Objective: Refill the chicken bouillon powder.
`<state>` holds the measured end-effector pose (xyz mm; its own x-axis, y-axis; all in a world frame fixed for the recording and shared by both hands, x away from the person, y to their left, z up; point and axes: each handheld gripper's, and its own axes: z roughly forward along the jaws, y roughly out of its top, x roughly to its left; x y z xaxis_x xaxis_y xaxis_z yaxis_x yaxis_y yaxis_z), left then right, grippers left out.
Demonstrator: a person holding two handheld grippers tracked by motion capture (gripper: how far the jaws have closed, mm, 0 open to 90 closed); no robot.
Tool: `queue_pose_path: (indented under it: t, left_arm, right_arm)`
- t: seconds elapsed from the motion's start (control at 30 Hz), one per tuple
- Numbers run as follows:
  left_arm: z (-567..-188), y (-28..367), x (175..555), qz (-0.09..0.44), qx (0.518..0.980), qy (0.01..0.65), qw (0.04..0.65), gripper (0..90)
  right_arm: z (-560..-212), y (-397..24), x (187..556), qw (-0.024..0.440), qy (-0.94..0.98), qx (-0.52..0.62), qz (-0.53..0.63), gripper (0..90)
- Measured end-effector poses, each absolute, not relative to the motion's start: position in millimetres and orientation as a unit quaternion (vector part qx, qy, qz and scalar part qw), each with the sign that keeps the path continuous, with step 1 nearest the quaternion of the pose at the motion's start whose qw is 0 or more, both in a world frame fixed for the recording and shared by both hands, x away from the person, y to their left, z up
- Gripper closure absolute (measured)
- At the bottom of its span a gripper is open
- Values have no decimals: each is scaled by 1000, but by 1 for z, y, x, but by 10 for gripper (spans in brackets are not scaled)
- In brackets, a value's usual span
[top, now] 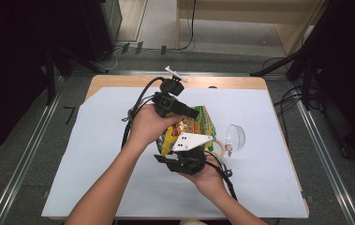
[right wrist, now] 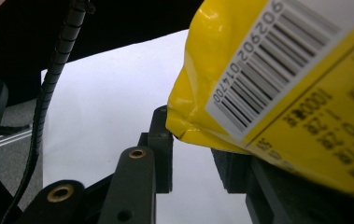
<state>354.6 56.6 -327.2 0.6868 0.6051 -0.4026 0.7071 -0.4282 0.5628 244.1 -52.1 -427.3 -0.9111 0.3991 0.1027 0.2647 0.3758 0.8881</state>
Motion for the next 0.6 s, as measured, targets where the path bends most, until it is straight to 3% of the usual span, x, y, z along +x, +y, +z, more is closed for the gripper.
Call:
queue_pose_path:
  t: [0.6]
  left_arm:
    - [-329,57,357,-77,839,393,368,783]
  right_arm:
    - [-427,-53,244,67,829,200,518,708]
